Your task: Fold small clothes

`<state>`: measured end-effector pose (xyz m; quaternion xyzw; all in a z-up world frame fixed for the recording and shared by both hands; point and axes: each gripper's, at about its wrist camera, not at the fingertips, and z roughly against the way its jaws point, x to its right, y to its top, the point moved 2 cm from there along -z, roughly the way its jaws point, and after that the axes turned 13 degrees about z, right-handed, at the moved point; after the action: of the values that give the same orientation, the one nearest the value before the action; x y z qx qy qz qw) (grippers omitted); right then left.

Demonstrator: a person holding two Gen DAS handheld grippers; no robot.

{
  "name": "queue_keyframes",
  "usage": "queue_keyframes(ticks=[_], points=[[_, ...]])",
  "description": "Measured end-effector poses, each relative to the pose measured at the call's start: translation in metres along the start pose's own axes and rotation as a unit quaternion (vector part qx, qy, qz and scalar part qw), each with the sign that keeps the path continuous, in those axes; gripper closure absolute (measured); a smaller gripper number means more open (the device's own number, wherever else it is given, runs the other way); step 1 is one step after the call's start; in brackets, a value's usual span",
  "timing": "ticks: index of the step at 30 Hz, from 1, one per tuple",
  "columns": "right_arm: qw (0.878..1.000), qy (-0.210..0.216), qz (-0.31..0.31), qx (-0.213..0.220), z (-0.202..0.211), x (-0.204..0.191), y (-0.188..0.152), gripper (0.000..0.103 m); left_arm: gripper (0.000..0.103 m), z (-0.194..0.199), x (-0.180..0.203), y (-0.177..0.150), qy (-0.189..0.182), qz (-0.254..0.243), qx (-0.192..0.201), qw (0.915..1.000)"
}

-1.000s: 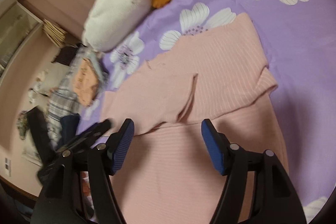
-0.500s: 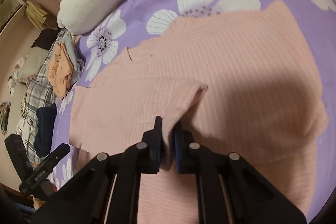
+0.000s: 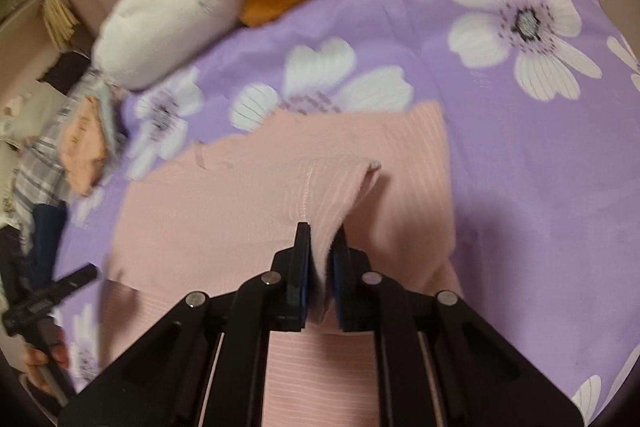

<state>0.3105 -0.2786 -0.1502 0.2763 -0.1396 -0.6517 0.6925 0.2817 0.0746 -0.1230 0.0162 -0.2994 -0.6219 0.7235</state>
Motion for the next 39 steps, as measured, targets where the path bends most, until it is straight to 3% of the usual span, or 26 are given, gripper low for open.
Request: queue_keyframes(ticks=[1, 3, 6, 9, 12, 15, 21, 22, 24, 26, 31, 39], points=[[1.000, -0.007, 0.004, -0.010, -0.003, -0.001, -0.002, 0.085, 0.028, -0.004, 0.002, 0.001, -0.012, 0.004, -0.011, 0.9999], [0.999, -0.025, 0.017, -0.025, -0.006, -0.003, -0.005, 0.070, 0.028, -0.008, 0.006, 0.004, -0.036, 0.011, -0.019, 0.9991], [0.998, -0.041, 0.037, 0.034, 0.016, -0.010, -0.003, 0.064, 0.028, -0.009, 0.013, 0.006, -0.058, 0.007, -0.017, 0.9981], [0.997, -0.010, 0.037, 0.073, 0.031, -0.012, -0.002, 0.065, 0.028, -0.014, 0.019, 0.009, -0.106, 0.012, -0.029, 0.9939], [0.997, 0.038, 0.044, 0.043, 0.014, -0.015, -0.009, 0.066, 0.028, -0.031, 0.018, 0.010, -0.142, 0.028, -0.059, 0.9877], [0.999, 0.025, 0.042, -0.001, -0.010, -0.012, -0.021, 0.069, 0.028, -0.049, 0.009, 0.009, -0.133, 0.052, -0.080, 0.9866], [0.999, 0.045, 0.024, 0.003, -0.008, -0.009, -0.025, 0.066, 0.028, -0.046, 0.012, 0.006, -0.125, 0.036, -0.074, 0.9887], [0.999, 0.049, 0.019, 0.004, -0.004, -0.010, -0.026, 0.064, 0.028, -0.043, 0.013, 0.006, -0.120, 0.032, -0.072, 0.9896], [0.997, 0.069, 0.005, 0.015, 0.012, -0.010, -0.029, 0.045, 0.028, -0.033, 0.013, 0.002, -0.111, 0.019, -0.067, 0.9914], [0.996, 0.082, -0.004, 0.028, 0.029, -0.009, -0.038, 0.040, 0.028, -0.020, 0.009, -0.005, -0.096, 0.002, -0.060, 0.9935], [0.997, 0.073, -0.012, 0.022, 0.063, 0.002, -0.075, 0.034, 0.023, 0.018, -0.011, -0.034, -0.073, -0.013, -0.045, 0.9963], [0.997, 0.064, -0.048, -0.023, 0.098, 0.022, -0.155, 0.031, 0.020, 0.057, -0.061, -0.086, -0.053, 0.036, -0.039, 0.9972]])
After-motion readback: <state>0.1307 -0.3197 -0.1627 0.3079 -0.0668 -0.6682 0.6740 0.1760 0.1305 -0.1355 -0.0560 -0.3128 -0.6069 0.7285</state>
